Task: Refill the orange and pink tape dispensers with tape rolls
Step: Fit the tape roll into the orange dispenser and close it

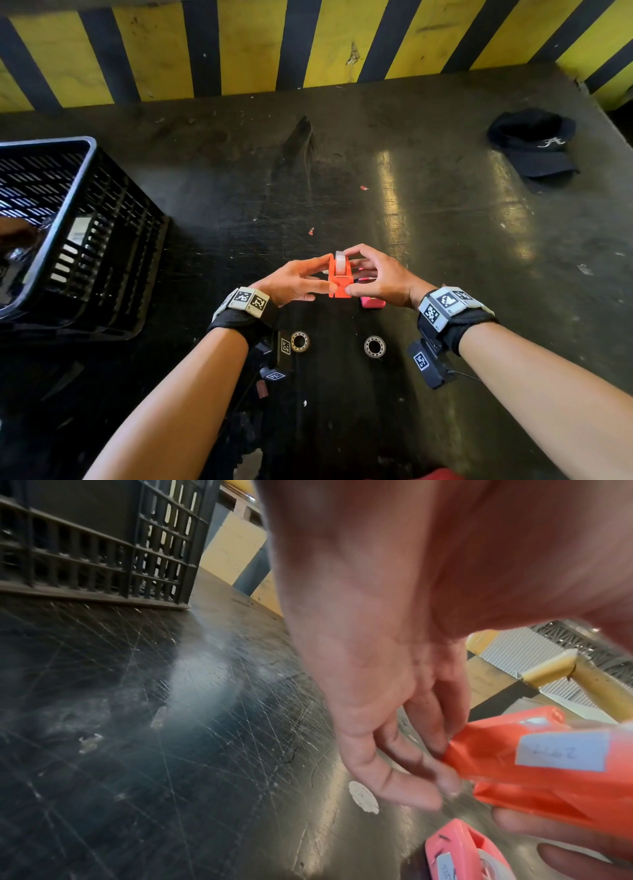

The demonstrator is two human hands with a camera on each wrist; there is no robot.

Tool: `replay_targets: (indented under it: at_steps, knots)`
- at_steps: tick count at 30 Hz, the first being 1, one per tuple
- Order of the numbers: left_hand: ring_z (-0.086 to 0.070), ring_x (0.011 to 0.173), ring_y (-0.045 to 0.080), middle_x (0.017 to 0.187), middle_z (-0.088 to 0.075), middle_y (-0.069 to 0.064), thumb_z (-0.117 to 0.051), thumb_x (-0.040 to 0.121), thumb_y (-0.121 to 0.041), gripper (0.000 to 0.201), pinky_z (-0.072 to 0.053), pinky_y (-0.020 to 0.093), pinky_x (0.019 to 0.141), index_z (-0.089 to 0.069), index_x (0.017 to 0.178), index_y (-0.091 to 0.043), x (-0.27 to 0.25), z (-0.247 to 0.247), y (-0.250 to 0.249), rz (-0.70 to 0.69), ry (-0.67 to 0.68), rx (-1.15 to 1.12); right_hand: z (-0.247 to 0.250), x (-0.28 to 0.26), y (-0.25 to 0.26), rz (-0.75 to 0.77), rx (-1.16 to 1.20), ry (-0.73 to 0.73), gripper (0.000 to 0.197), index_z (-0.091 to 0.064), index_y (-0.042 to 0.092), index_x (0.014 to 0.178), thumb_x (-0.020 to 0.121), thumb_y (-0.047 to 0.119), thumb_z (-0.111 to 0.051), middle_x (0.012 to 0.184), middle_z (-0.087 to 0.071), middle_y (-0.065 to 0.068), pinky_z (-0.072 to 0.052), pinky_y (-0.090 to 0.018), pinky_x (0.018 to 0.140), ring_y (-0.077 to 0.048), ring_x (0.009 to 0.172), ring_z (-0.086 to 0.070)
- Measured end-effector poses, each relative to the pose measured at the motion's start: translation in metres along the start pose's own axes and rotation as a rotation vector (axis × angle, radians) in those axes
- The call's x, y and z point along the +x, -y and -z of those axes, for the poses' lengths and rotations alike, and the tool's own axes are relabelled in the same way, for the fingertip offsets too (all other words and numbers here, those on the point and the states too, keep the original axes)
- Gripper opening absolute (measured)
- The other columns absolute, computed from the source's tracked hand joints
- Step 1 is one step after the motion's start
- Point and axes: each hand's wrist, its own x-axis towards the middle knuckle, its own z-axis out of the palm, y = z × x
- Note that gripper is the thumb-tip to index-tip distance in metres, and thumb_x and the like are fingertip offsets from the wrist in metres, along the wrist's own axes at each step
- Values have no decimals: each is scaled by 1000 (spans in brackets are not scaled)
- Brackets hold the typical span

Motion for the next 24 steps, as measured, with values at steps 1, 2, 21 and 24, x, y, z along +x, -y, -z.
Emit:
replay_targets:
  at_steps: [1, 2, 21, 24]
  knots:
    - [-50, 140, 23, 156, -50, -5, -79, 79, -37, 91, -42, 51, 115, -36, 158, -31, 0, 0, 0, 8, 3, -14, 0, 0, 0, -1, 3, 0, 63, -55, 27, 132, 77, 21, -85, 125, -70, 1, -56, -29, 96, -9, 108, -73]
    - [-49, 141, 23, 156, -51, -3, -80, 77, -40, 92, -40, 52, 116, -37, 158, -29, -1, 0, -1, 15, 6, -27, 0, -1, -1, -2, 4, -2, 61, -55, 26, 132, 80, 17, -85, 124, -71, 1, -56, -24, 92, -8, 107, -73]
    - [-80, 81, 19, 146, -57, 4, -64, 99, -18, 38, -67, 41, 70, -58, 136, -27, 12, -11, -18, -256, -328, 312, -7, -3, -11, 26, -53, -64, 77, -53, 35, 136, 70, 23, -92, 135, -65, 5, -51, -41, 108, -9, 121, -66]
    - [-80, 78, 15, 133, -65, 4, -65, 99, -21, 33, -67, 36, 69, -62, 131, -27, 15, -11, -20, -227, -341, 373, -8, -3, -13, 35, -51, -65, 80, -50, 35, 138, 70, 23, -92, 131, -66, 13, -50, -40, 109, -5, 120, -65]
